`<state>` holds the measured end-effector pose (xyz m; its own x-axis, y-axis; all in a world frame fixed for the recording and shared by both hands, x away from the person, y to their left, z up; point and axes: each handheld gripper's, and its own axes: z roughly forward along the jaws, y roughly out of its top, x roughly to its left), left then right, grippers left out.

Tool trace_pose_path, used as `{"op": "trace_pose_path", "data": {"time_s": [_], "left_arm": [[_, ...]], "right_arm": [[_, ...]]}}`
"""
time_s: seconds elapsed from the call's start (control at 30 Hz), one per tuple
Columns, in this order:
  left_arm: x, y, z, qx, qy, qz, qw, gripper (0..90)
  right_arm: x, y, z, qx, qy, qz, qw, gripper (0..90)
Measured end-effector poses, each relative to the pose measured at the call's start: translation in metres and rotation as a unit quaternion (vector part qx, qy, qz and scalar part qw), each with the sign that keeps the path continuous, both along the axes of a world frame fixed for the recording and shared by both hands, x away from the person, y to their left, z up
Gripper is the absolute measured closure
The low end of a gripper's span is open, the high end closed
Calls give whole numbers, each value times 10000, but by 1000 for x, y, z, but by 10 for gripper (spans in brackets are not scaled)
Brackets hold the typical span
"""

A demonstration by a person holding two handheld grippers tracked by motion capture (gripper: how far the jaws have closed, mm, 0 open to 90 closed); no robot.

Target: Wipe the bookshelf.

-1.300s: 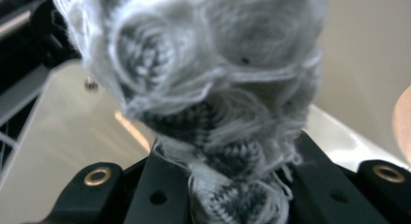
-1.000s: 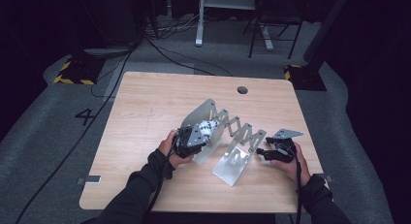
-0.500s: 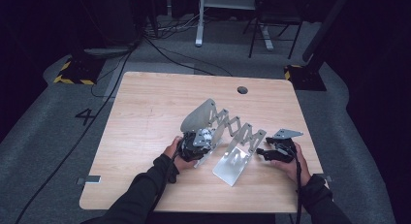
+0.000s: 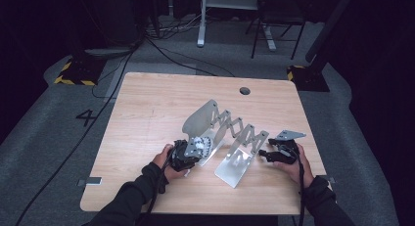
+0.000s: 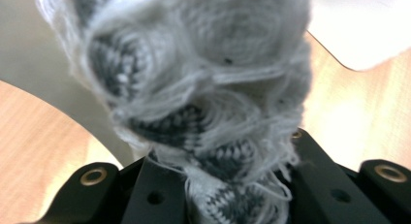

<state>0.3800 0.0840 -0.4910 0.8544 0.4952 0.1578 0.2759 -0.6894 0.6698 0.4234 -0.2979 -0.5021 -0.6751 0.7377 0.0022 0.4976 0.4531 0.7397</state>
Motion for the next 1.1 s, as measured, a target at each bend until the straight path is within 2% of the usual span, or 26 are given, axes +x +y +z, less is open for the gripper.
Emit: {"op": "trace_pose_path", "data": {"time_s": [0.17,0.33,0.5,0.53,0.6,0.77,0.83,0.93,1.0,1.03,1.1], "left_arm": [[8,-16,3,58,-222,128,9997,765],[20,-28,5,-139,-298,217,9992,766],[30,-37,2,-478,-221,277,9982,767],[30,-39,0,-496,-176,280,9982,767],[31,-43,-5,-393,-98,206,9990,768],[29,-38,-5,-384,79,152,9991,769],[23,-33,-4,-314,132,42,9994,769],[14,-24,-2,-147,142,-62,9998,769],[11,-22,-2,-131,129,-56,9998,768],[9,-18,-2,-105,50,-18,9999,768],[9,-14,-3,-169,8,62,9998,768]], "right_arm": [[0,0,0,-2,1,-1,10000,293],[0,0,0,1,-4,6,10000,294],[0,0,0,-3,-4,25,10000,293],[0,0,0,-4,-7,19,10000,293],[0,0,0,-4,-6,18,10000,293],[0,0,0,-2,-5,27,10000,293],[0,0,0,-4,-5,25,10000,293],[0,0,0,-3,-6,23,10000,293],[0,0,0,-2,-3,26,10000,293],[0,0,0,-1,-4,25,10000,293],[0,0,0,7,-3,16,10000,292]]}}
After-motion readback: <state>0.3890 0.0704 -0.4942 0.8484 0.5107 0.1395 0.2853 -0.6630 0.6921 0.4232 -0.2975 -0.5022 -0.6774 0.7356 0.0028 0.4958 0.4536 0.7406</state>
